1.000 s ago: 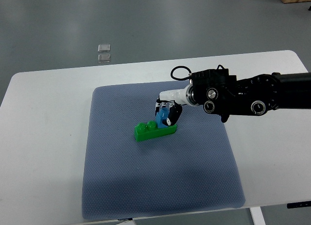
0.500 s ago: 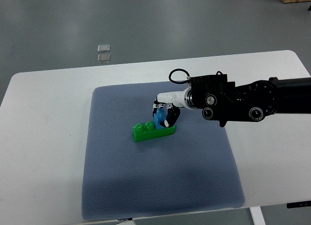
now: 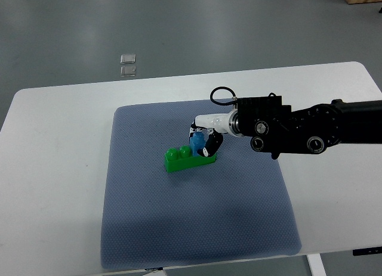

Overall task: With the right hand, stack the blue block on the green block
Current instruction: 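Open the right hand and lift it away from the stacked blocks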

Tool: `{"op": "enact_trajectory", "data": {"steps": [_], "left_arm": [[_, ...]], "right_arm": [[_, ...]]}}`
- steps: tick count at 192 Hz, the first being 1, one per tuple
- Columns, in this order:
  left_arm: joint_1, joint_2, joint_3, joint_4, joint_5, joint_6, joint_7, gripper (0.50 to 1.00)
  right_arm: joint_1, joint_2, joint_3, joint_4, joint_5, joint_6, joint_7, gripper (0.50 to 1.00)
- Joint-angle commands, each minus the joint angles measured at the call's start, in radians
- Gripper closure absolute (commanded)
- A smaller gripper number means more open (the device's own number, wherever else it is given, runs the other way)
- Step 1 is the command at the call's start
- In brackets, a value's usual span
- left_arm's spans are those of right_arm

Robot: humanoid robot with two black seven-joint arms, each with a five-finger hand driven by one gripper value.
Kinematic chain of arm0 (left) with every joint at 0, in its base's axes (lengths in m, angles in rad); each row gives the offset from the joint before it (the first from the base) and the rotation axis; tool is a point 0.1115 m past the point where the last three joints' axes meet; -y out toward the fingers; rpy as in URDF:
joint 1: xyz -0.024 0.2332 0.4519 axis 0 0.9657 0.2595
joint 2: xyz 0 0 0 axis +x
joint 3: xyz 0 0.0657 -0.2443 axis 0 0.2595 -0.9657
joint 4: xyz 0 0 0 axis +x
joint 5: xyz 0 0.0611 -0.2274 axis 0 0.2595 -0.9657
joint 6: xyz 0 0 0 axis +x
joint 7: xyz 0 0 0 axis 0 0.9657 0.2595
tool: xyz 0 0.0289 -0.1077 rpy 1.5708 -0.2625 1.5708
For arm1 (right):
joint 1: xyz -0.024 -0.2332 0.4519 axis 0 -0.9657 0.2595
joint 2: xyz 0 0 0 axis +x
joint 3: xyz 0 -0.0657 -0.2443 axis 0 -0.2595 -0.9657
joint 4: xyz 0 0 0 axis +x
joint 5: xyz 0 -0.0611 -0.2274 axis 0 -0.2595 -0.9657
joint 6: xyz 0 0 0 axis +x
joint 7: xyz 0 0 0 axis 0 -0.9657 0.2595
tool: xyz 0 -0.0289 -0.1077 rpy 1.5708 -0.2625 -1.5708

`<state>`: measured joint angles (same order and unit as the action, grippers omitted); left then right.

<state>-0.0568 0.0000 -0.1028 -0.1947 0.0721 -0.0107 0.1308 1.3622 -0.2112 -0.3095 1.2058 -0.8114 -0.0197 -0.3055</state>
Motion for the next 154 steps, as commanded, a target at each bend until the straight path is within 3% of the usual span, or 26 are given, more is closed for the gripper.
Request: {"op": "enact_trajectory", "data": {"steps": [1, 6, 7, 8, 9, 15, 51, 80, 121, 154], "left_arm": [[0.000, 0.000, 0.000, 0.000, 0.000, 0.000, 0.000, 0.500], [0.000, 0.000, 0.000, 0.000, 0.000, 0.000, 0.000, 0.500], [0.000, 0.000, 0.000, 0.000, 0.000, 0.000, 0.000, 0.500], [0.000, 0.000, 0.000, 0.000, 0.000, 0.000, 0.000, 0.500], [0.000, 0.000, 0.000, 0.000, 0.000, 0.000, 0.000, 0.500], [0.000, 0.000, 0.000, 0.000, 0.000, 0.000, 0.000, 0.500], [0.000, 0.000, 0.002, 0.000, 0.000, 0.000, 0.000, 0.500], [0.000, 0.000, 0.002, 0.000, 0.000, 0.000, 0.000, 0.500], [0.000, 0.000, 0.003, -0.002, 0.000, 0.000, 0.000, 0.500], [0.000, 0.000, 0.003, -0.002, 0.000, 0.000, 0.001, 0.500]], "right_arm": [[0.000, -0.005, 0.004, 0.000, 0.001, 0.006, -0.001, 0.920], [0.000, -0.007, 0.006, 0.000, 0.003, 0.007, -0.001, 0.893], [0.000, -0.007, 0.007, 0.000, 0.005, 0.007, -0.001, 0.863], [0.000, -0.007, 0.007, 0.000, 0.005, 0.007, -0.001, 0.863], [0.000, -0.008, 0.007, 0.001, 0.006, 0.009, -0.001, 0.822], [0.000, -0.010, 0.010, 0.001, 0.008, 0.009, -0.001, 0.754], [0.009, -0.037, 0.018, 0.009, 0.018, 0.026, -0.001, 0.642], [0.011, -0.059, 0.023, 0.017, 0.021, 0.047, 0.000, 0.613], [0.020, -0.082, 0.033, 0.028, 0.023, 0.049, -0.001, 0.611], [0.025, -0.115, 0.084, 0.028, 0.032, 0.099, 0.000, 0.609]]}}
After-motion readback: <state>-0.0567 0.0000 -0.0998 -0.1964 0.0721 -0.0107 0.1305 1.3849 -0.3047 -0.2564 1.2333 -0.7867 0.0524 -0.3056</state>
